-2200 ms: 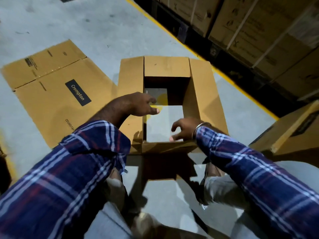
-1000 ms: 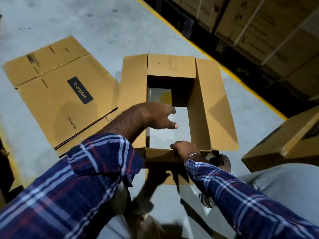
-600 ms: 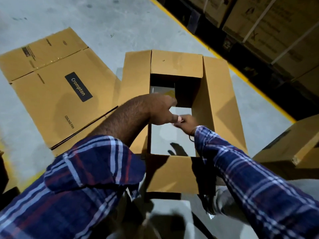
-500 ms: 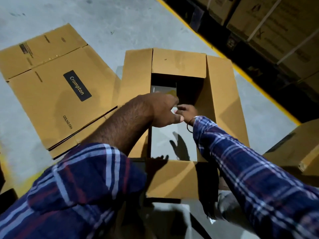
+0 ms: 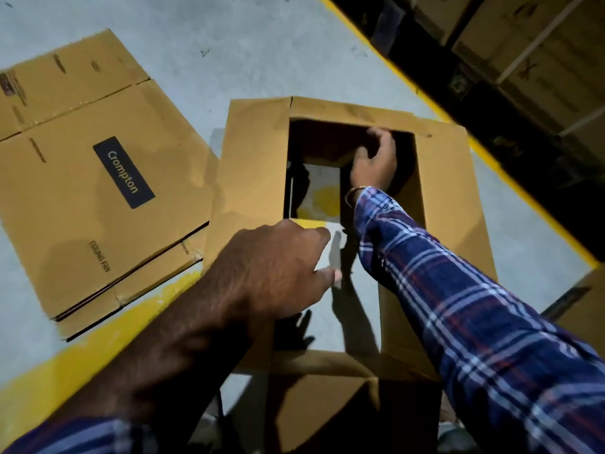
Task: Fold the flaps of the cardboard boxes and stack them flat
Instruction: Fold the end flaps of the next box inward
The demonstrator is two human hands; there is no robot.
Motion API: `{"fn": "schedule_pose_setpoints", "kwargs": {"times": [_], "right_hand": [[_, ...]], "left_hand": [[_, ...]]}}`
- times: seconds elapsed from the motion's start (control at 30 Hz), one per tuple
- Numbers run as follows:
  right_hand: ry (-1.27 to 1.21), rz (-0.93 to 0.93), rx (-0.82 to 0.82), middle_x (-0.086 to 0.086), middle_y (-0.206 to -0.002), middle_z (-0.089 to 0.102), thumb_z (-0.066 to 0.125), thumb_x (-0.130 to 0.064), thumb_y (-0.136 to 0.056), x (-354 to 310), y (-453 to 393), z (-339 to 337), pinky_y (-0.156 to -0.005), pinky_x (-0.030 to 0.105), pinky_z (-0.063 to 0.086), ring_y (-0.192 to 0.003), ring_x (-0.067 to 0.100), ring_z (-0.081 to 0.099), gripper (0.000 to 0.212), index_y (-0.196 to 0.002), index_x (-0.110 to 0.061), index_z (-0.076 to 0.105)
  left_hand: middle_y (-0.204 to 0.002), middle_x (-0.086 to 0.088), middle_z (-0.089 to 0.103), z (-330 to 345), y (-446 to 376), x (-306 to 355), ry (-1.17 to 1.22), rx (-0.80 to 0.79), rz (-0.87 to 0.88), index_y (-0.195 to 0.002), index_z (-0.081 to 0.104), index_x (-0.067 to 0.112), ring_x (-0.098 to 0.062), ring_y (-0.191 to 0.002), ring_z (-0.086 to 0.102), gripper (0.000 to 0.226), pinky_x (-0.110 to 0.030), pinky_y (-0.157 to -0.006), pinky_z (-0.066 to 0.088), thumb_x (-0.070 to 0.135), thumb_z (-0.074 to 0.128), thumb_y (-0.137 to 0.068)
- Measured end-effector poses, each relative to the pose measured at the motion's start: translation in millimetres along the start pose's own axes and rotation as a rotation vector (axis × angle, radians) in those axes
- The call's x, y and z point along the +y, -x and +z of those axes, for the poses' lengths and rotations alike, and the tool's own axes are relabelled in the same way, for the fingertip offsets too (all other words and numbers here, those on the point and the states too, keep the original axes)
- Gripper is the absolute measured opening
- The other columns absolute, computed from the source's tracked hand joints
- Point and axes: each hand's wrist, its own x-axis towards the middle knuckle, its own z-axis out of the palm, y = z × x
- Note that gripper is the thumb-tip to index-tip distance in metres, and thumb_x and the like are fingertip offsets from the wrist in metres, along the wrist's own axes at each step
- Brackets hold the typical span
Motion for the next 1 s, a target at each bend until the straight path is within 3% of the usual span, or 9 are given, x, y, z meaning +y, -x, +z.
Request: {"fn": "schedule_pose_setpoints", "kwargs": {"times": [0.07, 0.13, 0.27, 0.43, 0.5, 0.6, 0.7, 0.87, 1.0], "right_hand": [[0.05, -0.234, 0.024, 0.013, -0.12, 0.061, 0.055, -0.001, -0.075, -10.4, -21.6, 5.1, -0.104, 0.029, 0.043, -0.115, 0.027, 0.059, 0.044, -0.118, -0.003, 0.065], [0.18, -0.316, -0.05, 0.013, -0.134, 0.055, 0.055, -0.005, -0.075, -21.4, -49.1, 12.3, -0.11, 0.034, 0.039, -0.125, 0.029, 0.052, 0.057, -0.132, -0.005, 0.059], [0.656, -0.261, -0.318, 0.002, -0.158, 0.036, 0.06, -0.02, -0.086, -23.9, -102.7, 30.1, -0.117, 0.037, 0.03, -0.145, 0.027, 0.032, 0.069, -0.152, -0.017, 0.04], [1.091, -0.179, -0.697, 0.014, -0.145, 0.048, 0.072, -0.049, -0.089, -11.5, -137.6, 58.2, -0.106, 0.052, 0.042, -0.132, 0.04, 0.044, 0.066, -0.139, -0.014, 0.046], [1.112, -0.174, -0.737, 0.017, -0.143, 0.048, 0.068, -0.048, -0.093, 0.7, -137.2, 70.7, -0.105, 0.051, 0.041, -0.133, 0.042, 0.042, 0.064, -0.142, -0.014, 0.044], [1.038, -0.212, -0.631, 0.02, -0.135, 0.055, 0.053, -0.028, -0.103, 17.1, -140.1, 79.8, -0.101, 0.046, 0.043, -0.13, 0.042, 0.043, 0.035, -0.135, -0.012, 0.053], [0.975, -0.201, -0.587, 0.022, -0.131, 0.059, 0.049, -0.02, -0.103, 22.9, -146.6, 87.3, -0.102, 0.042, 0.041, -0.129, 0.041, 0.045, 0.029, -0.129, -0.009, 0.059], [0.994, -0.141, -0.699, 0.014, -0.156, 0.031, 0.063, -0.054, -0.093, 27.6, -135.1, 80.3, -0.118, 0.059, 0.026, -0.148, 0.039, 0.018, 0.073, -0.151, -0.022, 0.033], [0.973, -0.187, -0.813, 0.006, -0.171, -0.003, 0.066, -0.059, -0.09, 23.4, -122.4, 49.2, -0.124, 0.059, 0.012, -0.155, 0.037, -0.009, 0.095, -0.162, -0.034, 0.009]], "left_hand": [[-0.129, 0.002, 0.064, -3.0, -7.7, -0.5, 0.018, 0.014, 0.004, -0.143, 0.044, 0.034, -0.023, -0.111, 0.063, 0.055, -0.037, -0.076, 0.048, 0.067, 0.043, -0.099], [-0.132, 0.003, 0.063, -5.5, -15.6, -0.9, 0.023, 0.027, 0.009, -0.145, 0.042, 0.034, -0.021, -0.114, 0.062, 0.055, -0.036, -0.075, 0.044, 0.066, 0.042, -0.1], [-0.141, 0.004, 0.058, -6.4, -24.7, -7.6, 0.045, -0.01, 0.005, -0.147, 0.039, 0.034, -0.023, -0.122, 0.059, 0.056, -0.039, -0.084, 0.046, 0.067, 0.039, -0.101], [-0.134, 0.005, 0.059, -2.6, -30.3, -22.0, 0.039, -0.038, 0.005, -0.142, 0.037, 0.034, -0.022, -0.117, 0.059, 0.056, -0.04, -0.088, 0.051, 0.07, 0.036, -0.099], [-0.119, 0.007, 0.062, 5.1, -29.2, -29.6, 0.002, -0.016, 0.007, -0.139, 0.036, 0.036, -0.019, -0.103, 0.061, 0.058, -0.039, -0.082, 0.054, 0.075, 0.034, -0.096], [-0.103, 0.011, 0.063, 15.7, -25.0, -38.4, -0.042, 0.077, 0.017, -0.135, 0.036, 0.04, -0.016, -0.081, 0.063, 0.063, -0.038, -0.068, 0.058, 0.082, 0.028, -0.089], [-0.113, 0.01, 0.064, 17.5, -19.8, -36.7, -0.056, 0.101, -0.004, -0.137, 0.032, 0.041, -0.018, -0.086, 0.066, 0.065, -0.038, -0.07, 0.059, 0.085, 0.031, -0.088], [-0.112, 0.01, 0.065, 12.4, -13.8, -31.1, -0.046, 0.049, -0.025, -0.137, 0.036, 0.041, -0.017, -0.087, 0.066, 0.068, -0.039, -0.069, 0.059, 0.084, 0.022, -0.086], [-0.126, 0.01, 0.061, 0.9, -7.2, -25.7, -0.01, -0.109, -0.087, -0.139, 0.03, 0.043, -0.017, -0.105, 0.061, 0.058, -0.043, -0.082, 0.056, 0.079, 0.032, -0.093]]}}
